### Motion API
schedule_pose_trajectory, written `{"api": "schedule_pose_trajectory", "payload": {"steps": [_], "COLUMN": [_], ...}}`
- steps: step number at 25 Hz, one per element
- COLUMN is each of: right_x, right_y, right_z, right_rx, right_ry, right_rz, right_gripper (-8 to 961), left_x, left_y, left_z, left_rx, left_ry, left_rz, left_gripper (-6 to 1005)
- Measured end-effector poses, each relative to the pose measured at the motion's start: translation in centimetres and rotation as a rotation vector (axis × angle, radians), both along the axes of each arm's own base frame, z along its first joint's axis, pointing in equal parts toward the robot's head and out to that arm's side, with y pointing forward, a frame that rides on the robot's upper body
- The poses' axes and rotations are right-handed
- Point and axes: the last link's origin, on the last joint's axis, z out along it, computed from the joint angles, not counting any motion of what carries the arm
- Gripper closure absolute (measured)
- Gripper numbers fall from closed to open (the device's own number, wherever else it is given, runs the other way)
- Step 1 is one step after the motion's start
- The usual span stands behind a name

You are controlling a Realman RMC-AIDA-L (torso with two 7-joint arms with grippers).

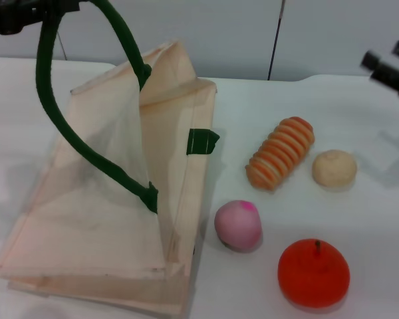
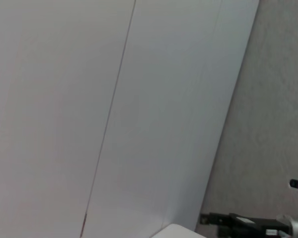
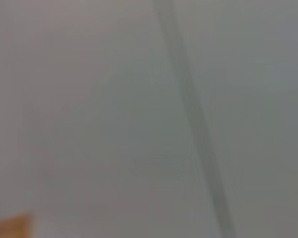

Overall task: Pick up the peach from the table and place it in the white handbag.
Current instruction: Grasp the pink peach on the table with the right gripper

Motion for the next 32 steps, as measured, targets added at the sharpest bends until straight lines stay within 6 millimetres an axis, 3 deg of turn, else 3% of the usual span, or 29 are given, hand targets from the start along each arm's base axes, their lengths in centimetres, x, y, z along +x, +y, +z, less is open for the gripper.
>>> {"api": "schedule_pose_trajectory", "payload": {"steps": [8,14,26,32], "right_x": [-2.8,-3.0,-5.9,-6.5], "right_y": [-2.0,-2.8,-3.5,-3.6], "right_z": [-0.9,-2.3,-6.9,-8.0], "right_rx": [-0.365,-0.534,-0.732,-0.747], "right_ry": [-0.204,-0.308,-0.420,-0.435], "right_rz": [0.266,0.293,0.387,0.409], "right_gripper": [57,57,57,57], "left_x": [0.5,0.5,0.6,0.6], "left_y": [0.4,0.4,0.4,0.4], "left_z": [-0.1,0.0,-0.1,-0.2], "left_rx": [-0.015,-0.017,-0.022,-0.024], "left_ry": [0.007,0.007,0.003,0.001], "left_rz": [-0.005,-0.001,-0.001,-0.003], "left_gripper": [855,854,854,854]}}
